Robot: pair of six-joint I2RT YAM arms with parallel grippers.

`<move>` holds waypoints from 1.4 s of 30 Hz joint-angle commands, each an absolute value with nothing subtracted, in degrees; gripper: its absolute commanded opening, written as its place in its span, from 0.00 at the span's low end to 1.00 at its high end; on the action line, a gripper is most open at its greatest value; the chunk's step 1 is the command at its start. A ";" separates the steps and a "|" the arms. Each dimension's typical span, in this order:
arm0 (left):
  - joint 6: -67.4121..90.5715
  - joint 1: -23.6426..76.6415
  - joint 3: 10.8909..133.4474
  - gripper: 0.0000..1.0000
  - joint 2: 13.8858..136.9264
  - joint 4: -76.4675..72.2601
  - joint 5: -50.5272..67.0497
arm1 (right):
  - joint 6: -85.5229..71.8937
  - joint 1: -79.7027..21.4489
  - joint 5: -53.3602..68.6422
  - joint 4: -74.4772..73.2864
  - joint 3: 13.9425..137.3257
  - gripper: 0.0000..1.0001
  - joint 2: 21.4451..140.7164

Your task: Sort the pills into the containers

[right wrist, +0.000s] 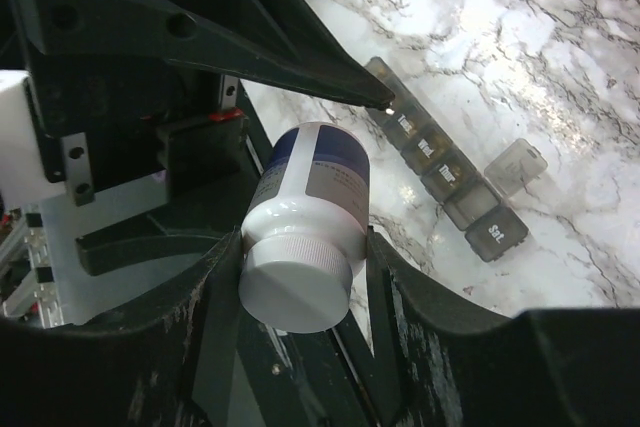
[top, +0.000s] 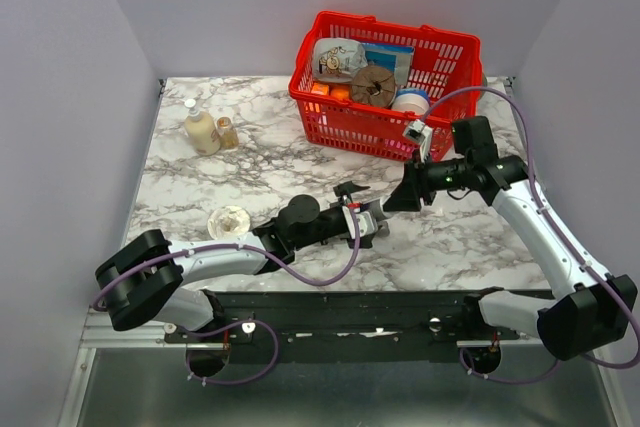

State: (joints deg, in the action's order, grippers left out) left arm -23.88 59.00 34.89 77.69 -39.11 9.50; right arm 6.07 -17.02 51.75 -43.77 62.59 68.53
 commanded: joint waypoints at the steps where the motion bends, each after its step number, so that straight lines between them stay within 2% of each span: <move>1: -24.97 59.50 34.72 0.94 77.43 -37.80 7.74 | 4.22 -17.75 56.43 -42.45 64.51 0.17 69.34; 8: -23.03 59.50 36.56 0.75 76.12 -32.96 10.89 | 3.60 -17.84 56.78 -41.57 63.72 0.17 69.96; 9: -22.51 59.50 36.74 0.65 76.03 -32.26 11.86 | 3.52 -17.84 56.69 -41.49 63.72 0.17 70.05; 12: -20.84 59.50 37.44 0.51 75.32 -29.62 14.15 | 3.60 -17.93 56.43 -41.66 63.72 0.17 70.40; 15: -19.69 59.50 37.53 0.52 74.36 -28.92 15.03 | 3.78 -18.28 56.16 -41.57 63.37 0.17 70.93; 18: -18.55 59.50 37.71 0.65 73.74 -28.56 14.85 | 3.78 -18.98 55.99 -41.57 63.46 0.18 71.54; 20: -18.37 59.50 37.79 0.67 73.57 -28.56 14.59 | 3.78 -19.42 55.90 -41.66 63.72 0.18 71.80; 23: -17.93 59.50 37.79 0.66 73.65 -28.39 14.50 | 3.78 -19.77 55.72 -41.75 64.16 0.18 71.98; 26: -17.75 59.50 37.79 0.58 73.91 -28.21 15.20 | 3.78 -19.95 55.63 -41.92 64.16 0.18 72.07; 29: -17.49 59.50 37.97 0.30 74.27 -27.07 16.26 | 3.95 -20.04 55.81 -42.01 64.07 0.18 72.16; 30: -17.23 59.50 37.97 0.12 74.44 -26.64 16.35 | 4.13 -20.21 55.81 -42.10 64.16 0.18 72.16; 32: -16.79 59.50 37.79 0.00 74.27 -25.84 17.05 | 4.48 -20.21 55.72 -42.54 64.33 0.20 72.07; 34: -15.65 59.50 37.09 0.00 73.74 -25.58 18.01 | 6.40 -20.21 56.94 -43.32 65.03 0.25 72.25; 37: -12.85 59.41 36.74 0.00 72.43 -24.00 19.24 | 15.51 -20.21 60.18 -48.14 68.53 0.56 73.21; 38: -11.96 59.41 36.83 0.00 71.81 -22.60 19.77 | 21.30 -20.21 60.90 -55.21 70.21 0.72 74.34; 39: -11.08 59.41 36.65 0.00 71.46 -21.80 20.12 | 28.58 -20.30 60.65 -57.28 71.88 0.76 74.70; 42: -6.43 59.41 35.08 0.00 69.26 -20.48 20.39 | 36.88 -20.30 55.21 -60.21 77.33 0.86 74.01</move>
